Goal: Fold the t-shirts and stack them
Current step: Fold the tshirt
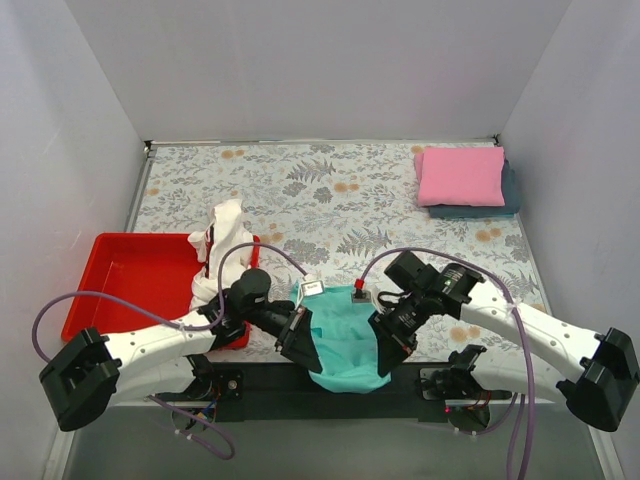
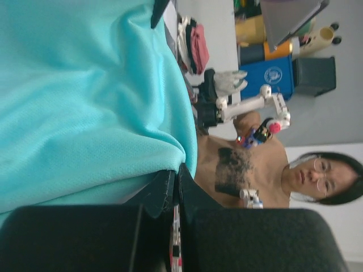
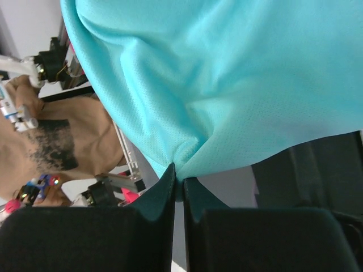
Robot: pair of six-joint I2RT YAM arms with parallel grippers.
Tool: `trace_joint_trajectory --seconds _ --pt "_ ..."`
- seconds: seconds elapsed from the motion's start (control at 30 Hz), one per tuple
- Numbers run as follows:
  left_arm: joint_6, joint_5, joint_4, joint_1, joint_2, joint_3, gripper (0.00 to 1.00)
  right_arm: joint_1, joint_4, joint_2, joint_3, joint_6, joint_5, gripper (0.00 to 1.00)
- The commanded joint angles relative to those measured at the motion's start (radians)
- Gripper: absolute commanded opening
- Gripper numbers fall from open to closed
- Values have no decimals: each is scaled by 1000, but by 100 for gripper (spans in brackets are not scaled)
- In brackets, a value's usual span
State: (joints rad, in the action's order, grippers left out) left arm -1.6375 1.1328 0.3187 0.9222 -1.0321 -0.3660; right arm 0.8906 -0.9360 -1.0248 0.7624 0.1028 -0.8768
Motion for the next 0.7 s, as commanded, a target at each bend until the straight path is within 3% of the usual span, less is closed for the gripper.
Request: trace_joint_trajectory --seconds 0.0,0.3,0.67 --pt "-87 -65 172 -60 46 48 0 -7 57 -29 84 11 100 1" --pt "-159 -133 307 -279 112 145 0 -71 74 -159 201 -17 217 1" --pt "-228 -142 660 -390 -132 187 0 -265 132 -235 222 -84 190 1"
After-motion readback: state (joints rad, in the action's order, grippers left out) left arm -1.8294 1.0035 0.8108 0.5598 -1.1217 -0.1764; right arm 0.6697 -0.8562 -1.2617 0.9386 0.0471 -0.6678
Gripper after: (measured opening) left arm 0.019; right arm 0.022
